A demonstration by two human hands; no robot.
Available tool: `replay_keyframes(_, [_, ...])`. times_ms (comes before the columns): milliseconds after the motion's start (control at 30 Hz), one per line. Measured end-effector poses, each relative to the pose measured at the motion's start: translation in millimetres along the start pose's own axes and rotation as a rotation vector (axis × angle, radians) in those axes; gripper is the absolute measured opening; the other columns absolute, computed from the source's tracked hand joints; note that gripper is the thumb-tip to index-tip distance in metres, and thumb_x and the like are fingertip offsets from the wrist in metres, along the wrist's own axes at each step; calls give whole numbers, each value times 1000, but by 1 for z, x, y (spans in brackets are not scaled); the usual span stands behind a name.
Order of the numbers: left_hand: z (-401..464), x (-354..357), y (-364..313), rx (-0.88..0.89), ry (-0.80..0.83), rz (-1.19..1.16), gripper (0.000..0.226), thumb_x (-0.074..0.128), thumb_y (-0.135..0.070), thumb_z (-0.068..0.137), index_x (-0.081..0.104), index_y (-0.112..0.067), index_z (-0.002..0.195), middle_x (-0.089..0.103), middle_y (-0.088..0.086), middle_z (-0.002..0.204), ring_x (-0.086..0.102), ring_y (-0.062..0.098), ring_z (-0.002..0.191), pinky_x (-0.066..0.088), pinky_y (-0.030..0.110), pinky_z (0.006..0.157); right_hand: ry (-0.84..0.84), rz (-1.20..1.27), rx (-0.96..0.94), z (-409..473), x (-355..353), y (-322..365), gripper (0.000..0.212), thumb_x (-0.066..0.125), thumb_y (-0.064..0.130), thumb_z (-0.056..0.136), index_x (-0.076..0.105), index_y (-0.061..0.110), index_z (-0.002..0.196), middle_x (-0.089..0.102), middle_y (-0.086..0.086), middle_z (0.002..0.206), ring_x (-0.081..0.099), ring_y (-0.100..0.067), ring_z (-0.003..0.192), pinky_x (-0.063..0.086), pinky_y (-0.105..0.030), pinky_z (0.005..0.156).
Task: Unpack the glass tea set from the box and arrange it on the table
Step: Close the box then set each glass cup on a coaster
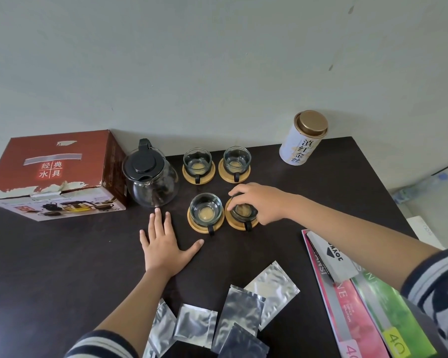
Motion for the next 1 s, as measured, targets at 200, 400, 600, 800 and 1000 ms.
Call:
replay_keyframes(200, [0,0,1,5,-6,4,120,32,-92,64,15,-11,151,0,9,161,-5,24,148,7,53,117,-21,26,-5,0,6,-2,76,60,-10,66,53,35,127,31,6,149,25,-21,138,49,-45,90])
replay_keyframes(400, [1,1,1,2,-2,18,122,28,-93,62,14,-12,151,0,8,161,-5,24,148,7,52,117,-35,35,-5,0,3,-1,75,60,-10,67,54,34,127,33,6,148,30,-23,134,49,-45,89])
replay_keyframes(600, [0,1,1,5,-23,-2,122,30,-93,61,16,-11,151,2,9,161,-4,24,148,7,53,117,-58,45,-15,-3,3,-2,77,57,-12,69,53,33,131,31,5,151,29,-21,138,46,-43,95])
replay_keyframes(800, [-1,0,2,18,-16,-17,123,30,-93,60,14,-12,151,0,8,161,-5,24,148,6,52,117,-66,65,12,-5,5,-2,89,52,-20,73,40,32,144,21,9,159,8,-17,148,43,-29,95])
replay_keyframes(1000, [-3,-7,8,15,38,-287,133,42,-93,54,9,-9,152,2,5,161,0,22,148,1,50,118,-99,55,70,-28,2,8,97,48,-23,73,26,32,150,9,6,161,-4,-18,148,10,-58,114])
Point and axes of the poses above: each hand's wrist, its own z-axis towards the middle knuckle, its own x-axis out of the palm, y = z × x, the point moved 8 cm from there along z, towards the middle knuckle
